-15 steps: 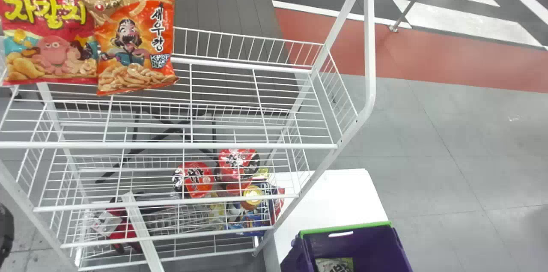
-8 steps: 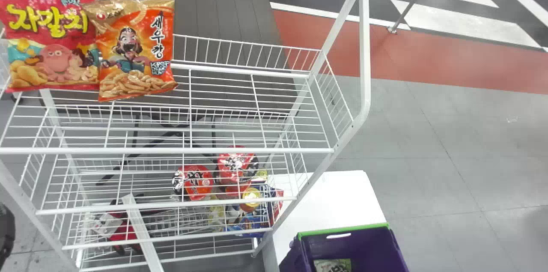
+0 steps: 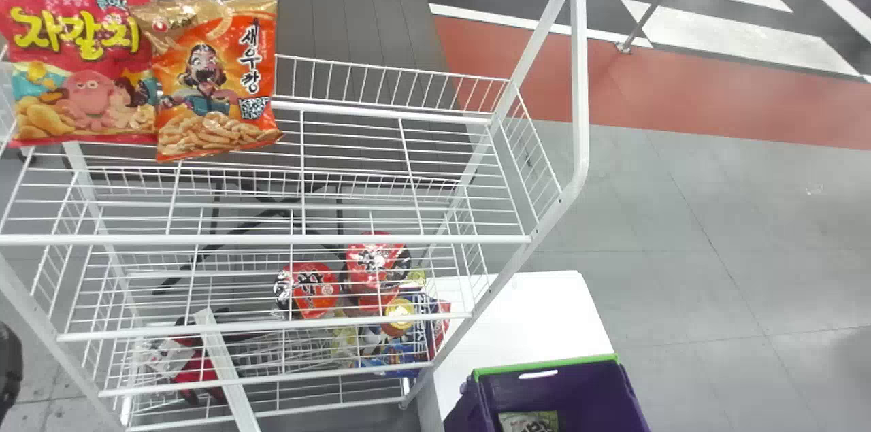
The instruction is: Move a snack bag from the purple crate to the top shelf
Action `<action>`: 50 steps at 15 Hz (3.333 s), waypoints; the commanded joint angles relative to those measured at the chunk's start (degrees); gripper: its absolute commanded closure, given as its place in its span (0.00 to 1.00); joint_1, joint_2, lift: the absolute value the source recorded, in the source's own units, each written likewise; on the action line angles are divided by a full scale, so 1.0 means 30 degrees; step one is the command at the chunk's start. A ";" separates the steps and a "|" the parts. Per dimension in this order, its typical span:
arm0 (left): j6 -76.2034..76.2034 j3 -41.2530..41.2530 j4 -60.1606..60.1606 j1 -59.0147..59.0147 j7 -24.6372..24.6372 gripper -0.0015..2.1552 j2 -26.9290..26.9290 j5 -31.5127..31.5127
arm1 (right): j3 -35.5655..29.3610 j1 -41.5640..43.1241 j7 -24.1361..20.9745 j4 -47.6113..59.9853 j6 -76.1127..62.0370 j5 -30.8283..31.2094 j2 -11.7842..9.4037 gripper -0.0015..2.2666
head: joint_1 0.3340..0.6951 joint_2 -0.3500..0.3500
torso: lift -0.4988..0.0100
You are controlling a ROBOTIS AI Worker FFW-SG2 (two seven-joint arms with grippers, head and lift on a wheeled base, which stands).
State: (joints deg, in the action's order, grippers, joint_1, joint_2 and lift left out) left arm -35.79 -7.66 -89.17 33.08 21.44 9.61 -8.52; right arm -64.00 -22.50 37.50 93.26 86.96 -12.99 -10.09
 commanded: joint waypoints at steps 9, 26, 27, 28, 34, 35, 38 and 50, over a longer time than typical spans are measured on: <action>0.0257 0.0003 -0.0161 0.0106 0.0090 0.06 0.0108 0.0087 | -0.0990 0.0058 0.5312 0.8583 0.1041 -0.5427 0.3380 1.00 | 1.00 0.00 | 0.99; 0.0550 0.0062 -0.0161 0.0076 0.0148 0.06 0.0342 -0.0088 | 1.4508 0.4687 -0.1660 0.6122 -1.3413 -0.8767 0.3380 1.00 | 1.00 0.66 | 0.99; 0.0550 0.0091 -0.0132 0.0047 0.0178 0.06 0.0342 -0.0088 | 1.5182 0.5390 -0.1455 0.4452 -1.4702 -0.8855 0.3380 1.00 | 1.00 0.67 | 0.99; 0.0550 0.0091 -0.0102 0.0018 0.0178 0.06 0.0342 -0.0147 | 1.5826 0.6006 -0.1309 0.2723 -1.6460 -0.9060 0.3380 1.00 | 1.00 0.68 | 0.99; 0.0725 -0.0085 0.0220 -0.0422 0.0148 0.06 0.0606 -0.0293 | 1.7672 0.9844 0.2090 -0.7501 -2.3725 -1.2810 0.3380 0.97 | 1.00 0.73 | 0.99; 0.0725 -0.0231 0.0396 -0.0598 0.0148 0.06 0.0664 -0.0411 | 1.7731 0.9990 0.2148 -0.7912 -2.4546 -1.2810 0.3380 0.97 | 1.00 0.72 | 0.99; 0.0667 -0.0378 0.0484 -0.0656 0.0119 0.06 0.0752 -0.0499 | 1.7936 1.1455 0.2998 -1.0724 -2.4780 -1.3220 0.3380 0.97 | 1.00 0.68 | 0.99; 0.0374 -0.0436 0.0484 -0.0627 0.0148 0.06 0.0957 -0.0528 | 1.9840 1.4004 0.2324 -1.4738 -2.7358 -1.3162 0.3380 0.89 | 1.00 0.71 | 0.99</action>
State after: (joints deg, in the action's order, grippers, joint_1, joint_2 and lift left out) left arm -34.55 -8.96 -87.74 31.19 21.89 12.47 -10.10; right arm -5.22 19.38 44.97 49.25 5.56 -52.84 -0.18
